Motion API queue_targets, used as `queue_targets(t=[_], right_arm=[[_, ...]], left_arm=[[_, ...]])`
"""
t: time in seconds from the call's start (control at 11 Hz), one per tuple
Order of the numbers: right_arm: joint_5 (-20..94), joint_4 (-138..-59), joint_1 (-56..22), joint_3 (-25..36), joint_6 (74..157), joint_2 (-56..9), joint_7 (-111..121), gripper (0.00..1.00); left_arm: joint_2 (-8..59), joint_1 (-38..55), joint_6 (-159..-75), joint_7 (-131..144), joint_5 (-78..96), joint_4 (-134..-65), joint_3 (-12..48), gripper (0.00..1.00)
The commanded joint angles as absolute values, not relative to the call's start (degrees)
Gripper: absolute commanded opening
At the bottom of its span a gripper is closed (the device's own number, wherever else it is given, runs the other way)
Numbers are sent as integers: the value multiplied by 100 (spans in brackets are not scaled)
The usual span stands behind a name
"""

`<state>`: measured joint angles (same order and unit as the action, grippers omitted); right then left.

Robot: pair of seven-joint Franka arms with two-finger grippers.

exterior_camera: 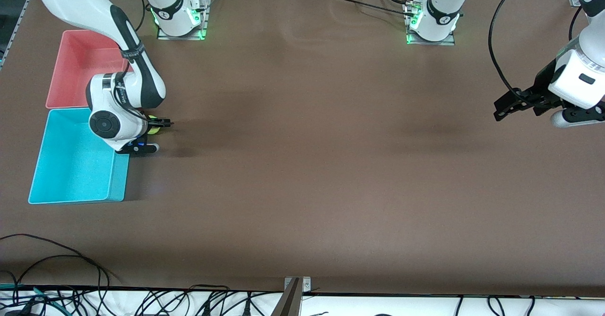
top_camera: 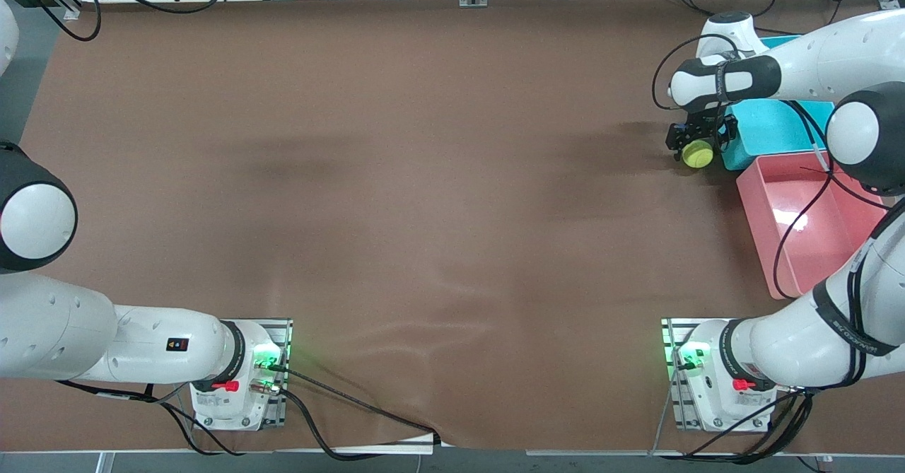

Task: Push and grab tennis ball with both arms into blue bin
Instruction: 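Close the right gripper on the tennis ball and lift it over the blue bin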

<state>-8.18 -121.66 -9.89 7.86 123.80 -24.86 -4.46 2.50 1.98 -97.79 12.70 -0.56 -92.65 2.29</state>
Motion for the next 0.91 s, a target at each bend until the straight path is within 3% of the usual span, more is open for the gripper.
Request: queue_targets(t=[0.0, 0.09, 0.27, 0.63, 0.81], right_arm=[[-905, -12208, -914, 800, 12464, -2593, -492, 62], [-870, -12147, -931, 791, 12132, -2584, -518, 43], [-826, -11666, -949, 756, 11404, -2444, -527, 29], [-826, -9953, -1063, 729, 9566, -2443, -501, 26], [-931, -9607, -933, 887, 9080, -2443, -108, 27]], left_arm=[[97, 342, -9598, 634, -202, -9246, 141, 100], [97, 369, -9598, 598, -202, -9229, 141, 100], [114, 378, -9598, 606, -211, -9106, 167, 100], [123, 519, -9598, -42, -203, -8947, 158, 100], [106, 510, -9598, -62, -219, -8938, 167, 100]])
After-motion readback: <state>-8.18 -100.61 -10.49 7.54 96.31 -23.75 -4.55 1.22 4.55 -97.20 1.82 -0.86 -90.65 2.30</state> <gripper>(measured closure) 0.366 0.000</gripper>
